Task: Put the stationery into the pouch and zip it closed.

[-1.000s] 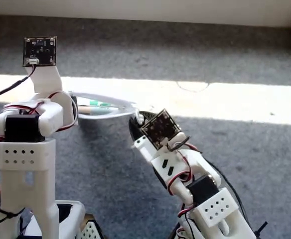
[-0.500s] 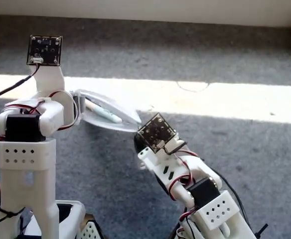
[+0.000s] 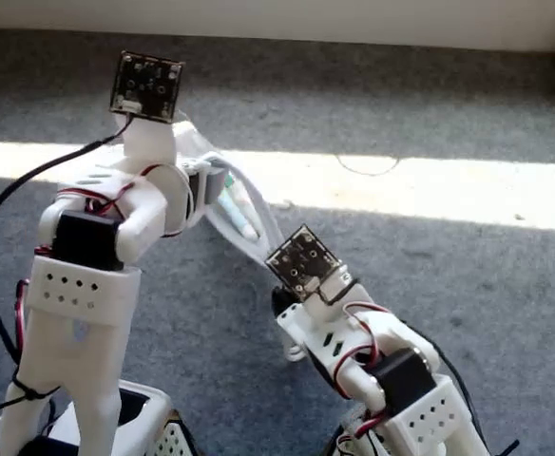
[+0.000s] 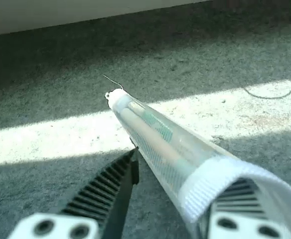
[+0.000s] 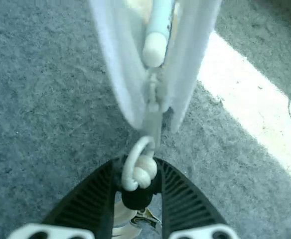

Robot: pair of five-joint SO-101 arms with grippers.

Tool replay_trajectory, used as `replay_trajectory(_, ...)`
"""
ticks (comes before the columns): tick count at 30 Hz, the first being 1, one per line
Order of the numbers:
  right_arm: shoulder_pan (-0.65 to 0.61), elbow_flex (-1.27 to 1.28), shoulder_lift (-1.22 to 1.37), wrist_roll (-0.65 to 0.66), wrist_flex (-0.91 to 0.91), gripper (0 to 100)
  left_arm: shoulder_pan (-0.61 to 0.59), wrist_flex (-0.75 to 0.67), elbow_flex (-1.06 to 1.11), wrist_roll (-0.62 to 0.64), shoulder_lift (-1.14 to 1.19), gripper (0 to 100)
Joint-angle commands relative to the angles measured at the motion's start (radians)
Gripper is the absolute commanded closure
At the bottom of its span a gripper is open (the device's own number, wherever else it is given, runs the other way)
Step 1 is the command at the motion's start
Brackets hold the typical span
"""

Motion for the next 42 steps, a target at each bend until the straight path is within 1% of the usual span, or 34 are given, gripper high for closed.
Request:
replay_trajectory(1, -0.008, -0.051, -0.162, 0.006, 0.064, 99.4, 0.116, -0.086, -0.018, -0.034, 0.099, 76)
replay_trajectory(3, -0.007, -0.051, -0.232, 0.006, 0.097, 99.4, 0.151, -0.101, -0.021, -0.071, 0.143, 76)
replay_trajectory(5, -0.007, -0.048, -0.266, 0.005, 0.128, 99.4, 0.199, -0.081, -0.076, -0.083, 0.16, 76)
replay_trajectory(7, -0.007, -0.041, -0.285, 0.002, 0.142, 99.4, 0.242, -0.017, -0.148, -0.083, 0.163, 73)
replay_trajectory(10, -0.002, -0.041, -0.3, 0.0, 0.145, 99.4, 0.294, 0.072, -0.26, -0.083, 0.168, 73)
replay_trajectory(13, -0.002, -0.041, -0.325, 0.0, 0.148, 99.4, 0.32, 0.114, -0.308, -0.135, 0.168, 73)
replay_trajectory(16, -0.001, -0.038, -0.348, 0.0, 0.148, 99.4, 0.325, 0.15, -0.343, -0.152, 0.165, 73)
replay_trajectory(20, 0.001, -0.039, -0.354, 0.0, 0.148, 99.4, 0.32, 0.25, -0.449, -0.157, 0.166, 73)
replay_trajectory(26, 0.133, -0.05, -0.352, 0.0, 0.147, 99.4, 0.317, 0.413, -0.552, -0.255, 0.159, 73)
replay_trajectory(33, 0.148, -0.05, -0.348, -0.002, 0.147, 99.4, 0.315, 0.543, -0.556, -0.414, 0.157, 73)
replay_trajectory(36, 0.148, -0.05, -0.348, -0.002, 0.142, 99.4, 0.317, 0.554, -0.556, -0.431, 0.157, 75)
replay_trajectory(42, 0.148, -0.05, -0.348, -0.005, 0.139, 99.4, 0.323, 0.555, -0.509, -0.442, 0.13, 75)
